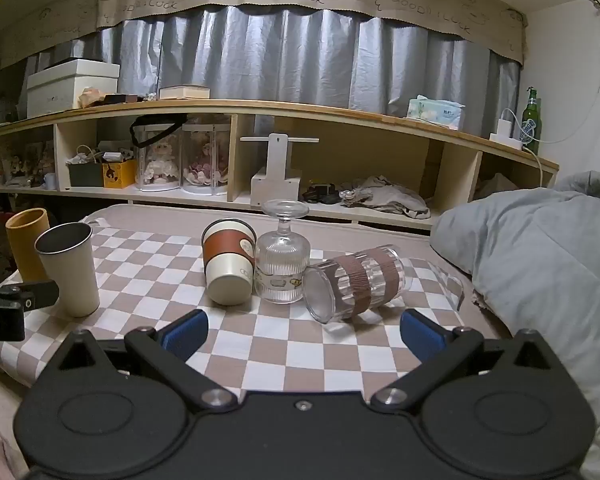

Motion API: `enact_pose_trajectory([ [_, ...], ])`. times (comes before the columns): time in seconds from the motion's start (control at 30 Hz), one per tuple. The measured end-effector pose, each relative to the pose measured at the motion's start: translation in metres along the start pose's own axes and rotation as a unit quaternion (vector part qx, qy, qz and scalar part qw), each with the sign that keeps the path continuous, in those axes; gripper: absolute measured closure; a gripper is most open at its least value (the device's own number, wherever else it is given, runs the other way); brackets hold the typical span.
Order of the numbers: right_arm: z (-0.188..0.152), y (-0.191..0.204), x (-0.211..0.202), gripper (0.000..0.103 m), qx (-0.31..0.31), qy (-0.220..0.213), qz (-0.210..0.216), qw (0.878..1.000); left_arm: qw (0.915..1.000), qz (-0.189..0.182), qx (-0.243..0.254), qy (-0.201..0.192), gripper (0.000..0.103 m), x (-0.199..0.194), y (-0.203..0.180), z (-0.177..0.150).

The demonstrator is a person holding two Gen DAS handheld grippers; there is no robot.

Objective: Flip cup upright

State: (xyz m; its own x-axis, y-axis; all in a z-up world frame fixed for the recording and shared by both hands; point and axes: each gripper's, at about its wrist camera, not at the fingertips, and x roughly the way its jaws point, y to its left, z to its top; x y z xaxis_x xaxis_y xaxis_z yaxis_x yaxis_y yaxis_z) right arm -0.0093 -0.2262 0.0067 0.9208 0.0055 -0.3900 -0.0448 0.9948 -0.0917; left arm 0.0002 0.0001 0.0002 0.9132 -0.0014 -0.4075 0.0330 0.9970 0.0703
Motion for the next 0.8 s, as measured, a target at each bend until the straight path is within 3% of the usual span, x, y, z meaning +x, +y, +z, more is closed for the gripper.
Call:
enact_pose_trajectory([
  [0.8, -0.0006, -0.0003, 0.0008, 0.0, 0.002, 0.002, 0.001, 1.0, 1.0, 0.002, -0.006, 0.0, 0.0, 0.0001, 0.0007, -0.001],
])
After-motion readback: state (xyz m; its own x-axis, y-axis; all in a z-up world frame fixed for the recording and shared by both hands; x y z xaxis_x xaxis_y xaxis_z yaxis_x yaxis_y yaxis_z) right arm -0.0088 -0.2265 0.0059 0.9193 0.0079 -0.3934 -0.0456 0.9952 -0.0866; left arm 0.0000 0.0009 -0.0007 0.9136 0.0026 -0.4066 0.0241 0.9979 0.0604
